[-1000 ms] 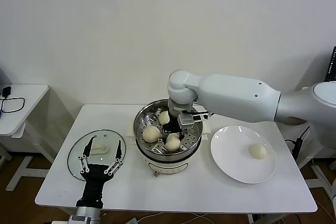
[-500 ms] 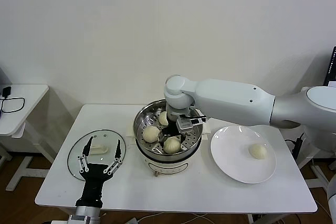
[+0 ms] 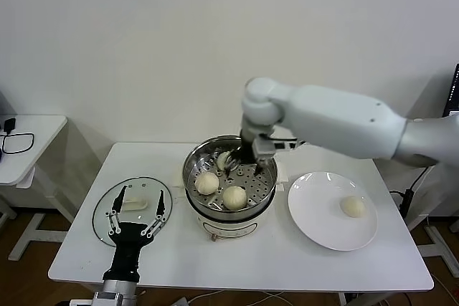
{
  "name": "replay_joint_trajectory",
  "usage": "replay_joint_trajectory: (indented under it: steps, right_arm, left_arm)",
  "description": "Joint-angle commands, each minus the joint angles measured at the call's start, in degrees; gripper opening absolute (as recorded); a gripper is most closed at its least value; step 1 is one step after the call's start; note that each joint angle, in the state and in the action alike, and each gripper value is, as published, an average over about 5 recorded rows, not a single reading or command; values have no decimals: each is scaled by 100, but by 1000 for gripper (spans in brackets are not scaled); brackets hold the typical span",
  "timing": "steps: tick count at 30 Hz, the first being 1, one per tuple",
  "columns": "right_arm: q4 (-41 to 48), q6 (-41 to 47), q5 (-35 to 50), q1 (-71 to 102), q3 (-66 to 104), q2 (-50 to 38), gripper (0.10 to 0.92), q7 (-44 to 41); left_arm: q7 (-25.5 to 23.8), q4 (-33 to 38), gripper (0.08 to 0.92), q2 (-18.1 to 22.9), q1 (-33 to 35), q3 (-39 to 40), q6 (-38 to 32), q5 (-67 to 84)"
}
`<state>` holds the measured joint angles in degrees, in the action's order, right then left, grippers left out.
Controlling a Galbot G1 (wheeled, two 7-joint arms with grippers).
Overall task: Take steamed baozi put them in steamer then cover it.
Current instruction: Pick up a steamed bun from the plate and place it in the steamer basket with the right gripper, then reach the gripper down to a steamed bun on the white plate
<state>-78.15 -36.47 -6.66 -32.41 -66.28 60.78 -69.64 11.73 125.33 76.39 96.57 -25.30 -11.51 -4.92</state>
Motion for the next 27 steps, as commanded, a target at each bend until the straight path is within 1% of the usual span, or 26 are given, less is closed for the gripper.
replay_joint_trajectory:
  steps: [1,3,5,9,13,18,27]
  right_arm:
    - [732,2386,2099,-637,-143,-1266,823,-302]
    - [1069,2918,2466,-664,-289,-1541,823,-302]
    - [1332,3305,2634,-636,-472,-1786,823,-329]
    - [1736,3723,2588,-308,-746,-2207,823,-366]
    - [2071,3782,2308,371,-646,-2476,823,-246]
    - [2427,3600,1798,1352,-58,-2628,823,-14]
    - [2805,3390,1398,2371,617,-2424,823,300]
  left_arm:
    - [-5,-2,823,-6,-10,38,14,-4]
    - [-6,-2,823,-8,-19,60,19,-6]
    - [-7,0,823,-11,-27,77,26,-7]
    - [-7,5,823,-18,-50,96,43,-8]
    - [-6,-3,823,-22,-53,97,47,-8]
    - [-6,16,823,-18,-32,69,52,-8]
    - [-5,61,823,-6,7,12,71,-8]
